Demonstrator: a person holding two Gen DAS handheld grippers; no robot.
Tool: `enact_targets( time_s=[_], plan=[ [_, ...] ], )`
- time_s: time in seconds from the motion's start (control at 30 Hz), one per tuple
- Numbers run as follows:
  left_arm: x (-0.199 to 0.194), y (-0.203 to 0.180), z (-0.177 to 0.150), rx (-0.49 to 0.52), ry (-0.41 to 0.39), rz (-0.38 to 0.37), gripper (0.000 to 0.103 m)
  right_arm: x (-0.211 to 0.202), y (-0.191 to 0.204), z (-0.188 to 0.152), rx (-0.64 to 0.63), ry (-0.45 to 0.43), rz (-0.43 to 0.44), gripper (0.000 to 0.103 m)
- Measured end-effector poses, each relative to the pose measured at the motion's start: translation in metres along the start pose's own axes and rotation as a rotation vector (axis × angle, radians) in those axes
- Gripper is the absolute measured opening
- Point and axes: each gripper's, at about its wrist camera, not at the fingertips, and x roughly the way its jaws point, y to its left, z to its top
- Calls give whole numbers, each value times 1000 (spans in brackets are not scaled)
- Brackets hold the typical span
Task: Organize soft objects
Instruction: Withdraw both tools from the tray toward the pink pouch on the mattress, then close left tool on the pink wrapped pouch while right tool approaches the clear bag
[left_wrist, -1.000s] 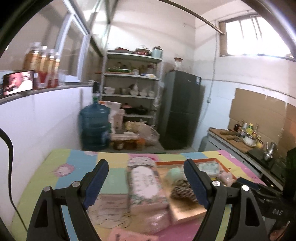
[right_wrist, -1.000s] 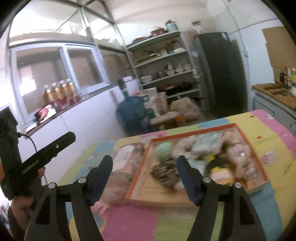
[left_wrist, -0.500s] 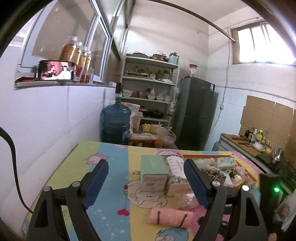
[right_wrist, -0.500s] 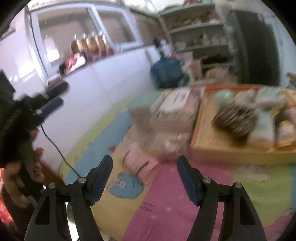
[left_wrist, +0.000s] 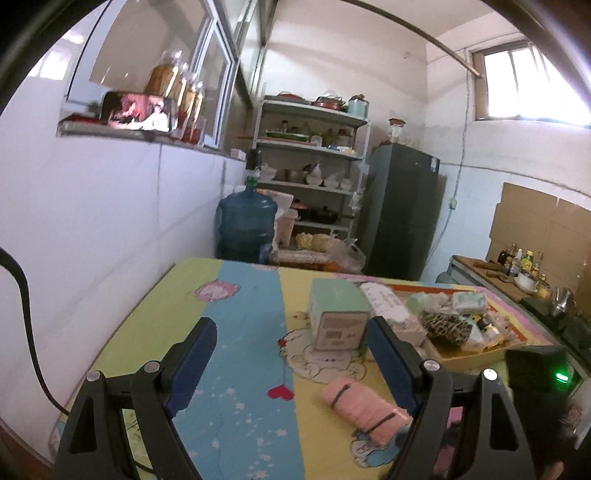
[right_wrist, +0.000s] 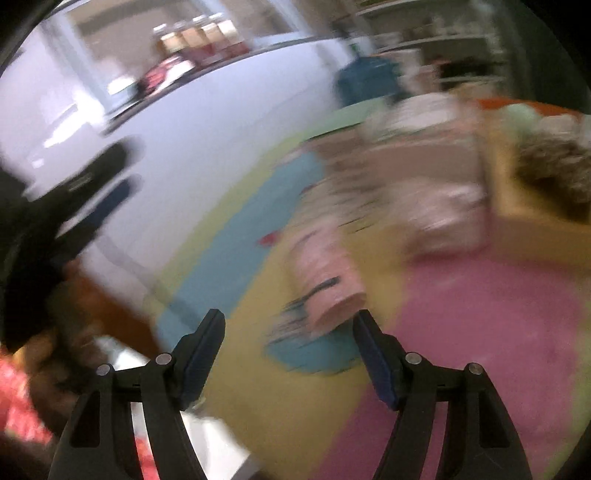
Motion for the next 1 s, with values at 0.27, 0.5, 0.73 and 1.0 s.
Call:
enact_targets(
  time_s=[0.27, 0.5, 0.73, 1.0],
  plan=[
    [11, -2, -21, -19, 60, -28, 83, -38, -4, 2, -26, -139, -102, 73],
    [52, -52, -56, 28, 173, -6, 83, -91, -25, -1, 96, -374, -376, 73],
    [86, -64, -79, -24, 319, 25, 78, -111, -40, -5, 93, -409, -357, 73],
    [96, -76, -80, -30, 350, -58, 43, -111, -49, -12, 109, -412, -293, 73]
  ],
)
